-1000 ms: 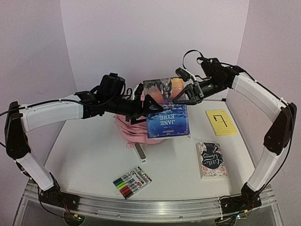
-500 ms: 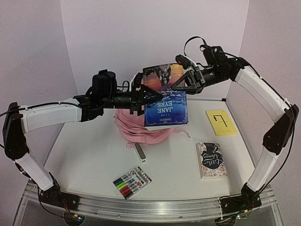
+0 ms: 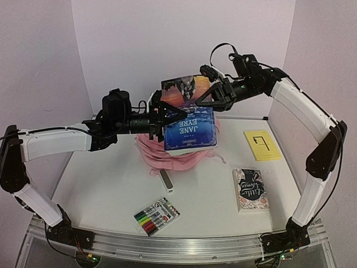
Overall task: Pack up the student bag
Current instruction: Pick up the book from the center of the board.
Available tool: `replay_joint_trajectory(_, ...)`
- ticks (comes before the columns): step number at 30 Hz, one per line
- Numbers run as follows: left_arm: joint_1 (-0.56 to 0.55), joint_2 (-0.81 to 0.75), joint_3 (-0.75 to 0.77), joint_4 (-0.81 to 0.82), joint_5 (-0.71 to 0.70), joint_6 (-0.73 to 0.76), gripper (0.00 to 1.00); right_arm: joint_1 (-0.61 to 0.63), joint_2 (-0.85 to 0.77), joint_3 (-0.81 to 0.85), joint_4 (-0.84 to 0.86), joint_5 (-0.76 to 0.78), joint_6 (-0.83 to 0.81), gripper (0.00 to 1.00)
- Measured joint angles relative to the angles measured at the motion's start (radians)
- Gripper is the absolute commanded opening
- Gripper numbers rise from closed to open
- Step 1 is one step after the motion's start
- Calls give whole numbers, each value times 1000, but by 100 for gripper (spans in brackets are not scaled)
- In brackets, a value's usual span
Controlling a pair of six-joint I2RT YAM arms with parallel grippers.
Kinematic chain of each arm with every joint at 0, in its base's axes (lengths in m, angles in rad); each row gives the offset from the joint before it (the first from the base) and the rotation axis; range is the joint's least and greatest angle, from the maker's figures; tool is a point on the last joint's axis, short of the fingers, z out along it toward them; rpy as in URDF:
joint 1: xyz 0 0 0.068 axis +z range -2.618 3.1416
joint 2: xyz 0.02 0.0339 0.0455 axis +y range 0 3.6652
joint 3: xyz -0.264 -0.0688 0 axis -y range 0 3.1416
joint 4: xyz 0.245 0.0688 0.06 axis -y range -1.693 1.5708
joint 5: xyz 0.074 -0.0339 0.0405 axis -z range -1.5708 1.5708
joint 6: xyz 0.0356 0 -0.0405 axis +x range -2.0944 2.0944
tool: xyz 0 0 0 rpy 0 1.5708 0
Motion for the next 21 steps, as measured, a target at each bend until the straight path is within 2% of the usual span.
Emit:
replay_joint_trajectory(8,12,42,53,63,62,-27,100,3,6,60,13,5,43,0)
replay_joint_trajectory(13,13,43,52,117,81,-55,92,4,7,70,28,-13,59,0)
replay_joint_trajectory(16,13,29,26,145,76,-71,99,9,10,70,37,-18,68,0)
replay_joint_trajectory(21,13,-44,-41,116,36,-70,100,39,40,100,44,-25,104,0)
